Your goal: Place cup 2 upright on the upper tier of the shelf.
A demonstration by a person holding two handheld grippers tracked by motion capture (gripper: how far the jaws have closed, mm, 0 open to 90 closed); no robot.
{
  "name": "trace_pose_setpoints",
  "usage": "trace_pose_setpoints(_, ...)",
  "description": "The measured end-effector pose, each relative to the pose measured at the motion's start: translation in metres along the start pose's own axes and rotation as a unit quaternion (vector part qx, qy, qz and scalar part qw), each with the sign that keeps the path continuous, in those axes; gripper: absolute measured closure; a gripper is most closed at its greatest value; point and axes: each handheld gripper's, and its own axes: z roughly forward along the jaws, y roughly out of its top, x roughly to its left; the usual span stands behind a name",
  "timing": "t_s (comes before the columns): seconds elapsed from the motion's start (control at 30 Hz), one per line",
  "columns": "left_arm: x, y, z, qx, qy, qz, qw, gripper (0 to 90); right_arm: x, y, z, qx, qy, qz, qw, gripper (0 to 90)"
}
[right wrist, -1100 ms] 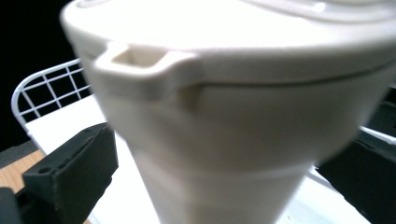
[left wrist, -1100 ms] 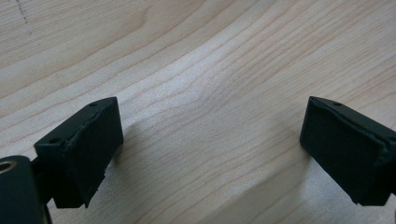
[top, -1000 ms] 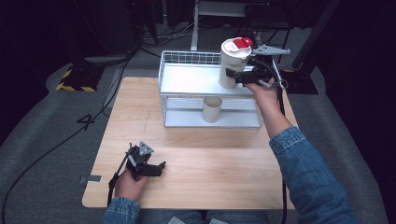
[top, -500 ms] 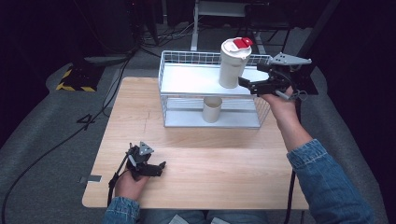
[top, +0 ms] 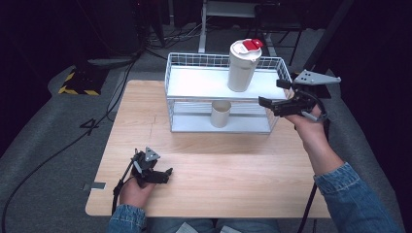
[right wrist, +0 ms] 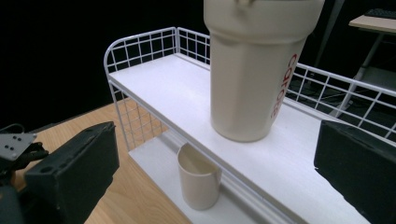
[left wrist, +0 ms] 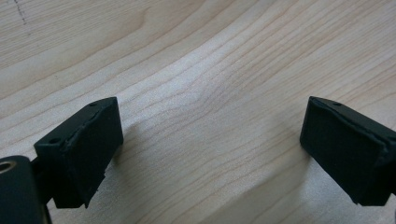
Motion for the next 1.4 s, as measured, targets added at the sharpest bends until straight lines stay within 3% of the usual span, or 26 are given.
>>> trace_pose_setpoints(0.57, 0.0, 0.0, 0.0, -0.001, 0.001, 0.0, 1.0, 6.6, 0.011, -0.034, -0.039, 0.022, 0.009, -0.005, 0.9997, 1.6)
trace_pose_setpoints(0.93, 0.0, 0.0, 0.0, -0.001, 0.001, 0.0, 1.0, 6.5, 0.027, -0.058, -0.05, 0.054, 0.01, -0.021, 0.9982, 3.2)
trace_pose_setpoints(1.03, 0.0, 0.0, 0.0, -0.001, 0.001, 0.0, 1.0, 6.5, 0.033, -0.066, -0.052, 0.076, 0.012, -0.027, 0.9967, 3.8)
trace_pose_setpoints(1.3, 0.0, 0.0, 0.0, 0.0, 0.0, 0.002, 1.0, 6.5, 0.051, -0.092, -0.049, 0.078, 0.022, -0.031, 0.9962, 5.5)
trace_pose_setpoints(1.4, 0.0, 0.0, 0.0, 0.0, 0.0, 0.002, 1.0, 6.5, 0.055, -0.103, -0.048, 0.081, 0.026, -0.018, 0.9962, 5.9)
